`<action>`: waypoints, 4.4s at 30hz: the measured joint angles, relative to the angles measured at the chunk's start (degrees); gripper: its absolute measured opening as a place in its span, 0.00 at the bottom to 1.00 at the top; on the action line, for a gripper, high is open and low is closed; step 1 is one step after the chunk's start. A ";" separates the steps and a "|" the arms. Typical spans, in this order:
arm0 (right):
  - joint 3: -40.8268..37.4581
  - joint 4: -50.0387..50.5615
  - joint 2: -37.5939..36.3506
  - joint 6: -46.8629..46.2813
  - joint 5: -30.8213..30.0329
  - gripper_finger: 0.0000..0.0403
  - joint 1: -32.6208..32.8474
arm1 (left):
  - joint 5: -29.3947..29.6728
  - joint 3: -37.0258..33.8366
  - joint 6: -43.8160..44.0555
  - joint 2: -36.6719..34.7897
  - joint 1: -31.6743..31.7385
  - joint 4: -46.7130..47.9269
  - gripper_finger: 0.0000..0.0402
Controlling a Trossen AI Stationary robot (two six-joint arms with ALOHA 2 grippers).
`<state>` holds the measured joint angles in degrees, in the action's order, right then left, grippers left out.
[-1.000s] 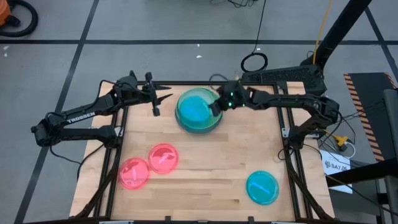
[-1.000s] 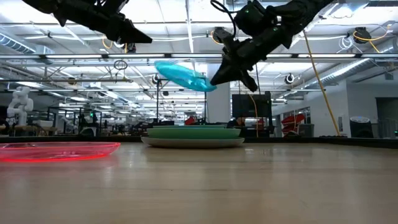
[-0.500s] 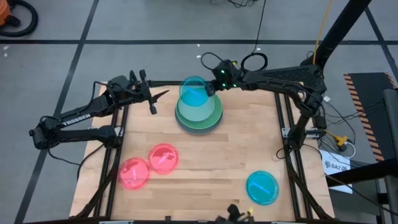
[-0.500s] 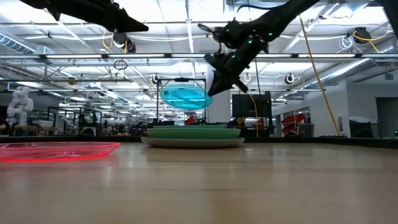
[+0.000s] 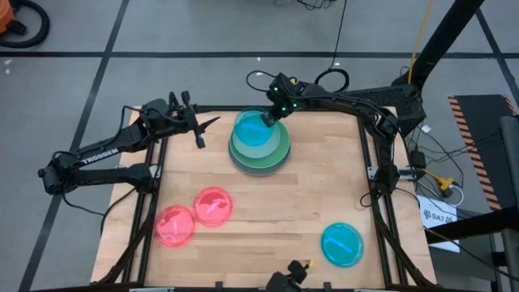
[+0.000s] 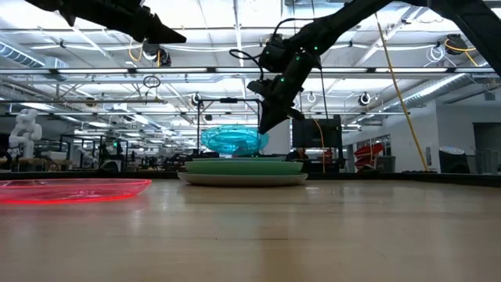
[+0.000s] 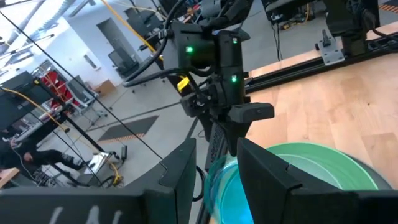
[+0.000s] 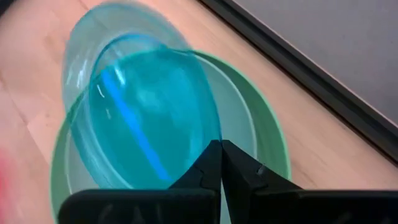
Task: Stack plastic plates
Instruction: Stack the blue plate on the light green plate, then stack the pink plate on the blue plate
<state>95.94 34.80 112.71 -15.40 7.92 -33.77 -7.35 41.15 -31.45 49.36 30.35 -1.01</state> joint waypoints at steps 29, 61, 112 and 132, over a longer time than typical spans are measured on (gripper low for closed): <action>0.00 1.22 -0.04 3.69 -2.43 0.23 5.78 | 0.04 0.00 3.14 0.00 -0.09 2.29 0.31; -35.71 -45.03 -25.50 26.43 -13.99 0.20 34.16 | -0.22 -0.02 37.49 0.52 -18.51 30.99 0.31; -56.92 -53.22 -51.95 34.78 -10.84 0.20 23.18 | 3.97 -0.07 37.17 25.41 -30.46 41.61 0.31; -56.89 -52.96 -51.95 34.22 -11.08 0.20 23.18 | 3.89 -0.07 40.62 26.43 -33.40 41.25 0.31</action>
<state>39.05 -18.15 60.75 18.83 -3.16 -10.59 -3.47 41.08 9.17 75.79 -3.05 40.25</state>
